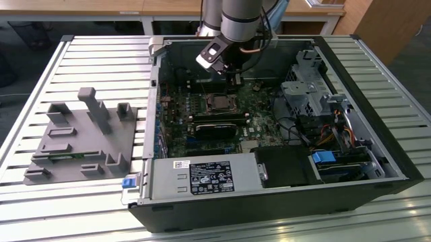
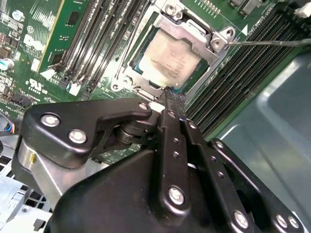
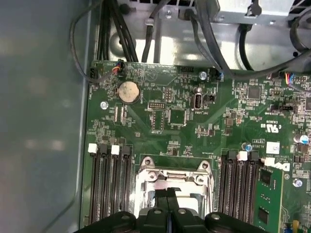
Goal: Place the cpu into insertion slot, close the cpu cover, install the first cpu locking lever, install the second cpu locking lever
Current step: 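Close the cpu cover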
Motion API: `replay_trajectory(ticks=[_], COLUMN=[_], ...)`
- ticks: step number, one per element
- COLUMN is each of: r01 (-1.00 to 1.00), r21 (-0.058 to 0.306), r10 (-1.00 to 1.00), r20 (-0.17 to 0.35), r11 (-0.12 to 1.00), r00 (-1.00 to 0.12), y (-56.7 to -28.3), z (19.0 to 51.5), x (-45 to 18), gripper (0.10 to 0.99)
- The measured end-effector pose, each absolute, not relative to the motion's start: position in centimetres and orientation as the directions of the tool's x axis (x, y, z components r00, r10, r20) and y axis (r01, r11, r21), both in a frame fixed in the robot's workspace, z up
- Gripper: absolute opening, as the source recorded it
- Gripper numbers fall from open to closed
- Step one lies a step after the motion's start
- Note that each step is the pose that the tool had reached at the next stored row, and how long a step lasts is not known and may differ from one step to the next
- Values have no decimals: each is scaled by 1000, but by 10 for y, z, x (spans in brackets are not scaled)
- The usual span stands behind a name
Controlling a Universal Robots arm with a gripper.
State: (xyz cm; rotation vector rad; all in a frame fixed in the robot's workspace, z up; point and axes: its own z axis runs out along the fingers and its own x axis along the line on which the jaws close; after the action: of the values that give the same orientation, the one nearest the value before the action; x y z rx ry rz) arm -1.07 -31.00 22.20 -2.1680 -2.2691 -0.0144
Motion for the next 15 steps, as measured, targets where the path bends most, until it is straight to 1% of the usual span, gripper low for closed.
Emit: replay_trajectory(ticks=[1, 15], r01=[999, 999], r21=[4, 4], r10=[999, 999], r20=[9, 9], r11=[46, 46], r00=[-46, -46], y=[-314, -314], z=[217, 217], x=[-15, -23], gripper=[106, 106])
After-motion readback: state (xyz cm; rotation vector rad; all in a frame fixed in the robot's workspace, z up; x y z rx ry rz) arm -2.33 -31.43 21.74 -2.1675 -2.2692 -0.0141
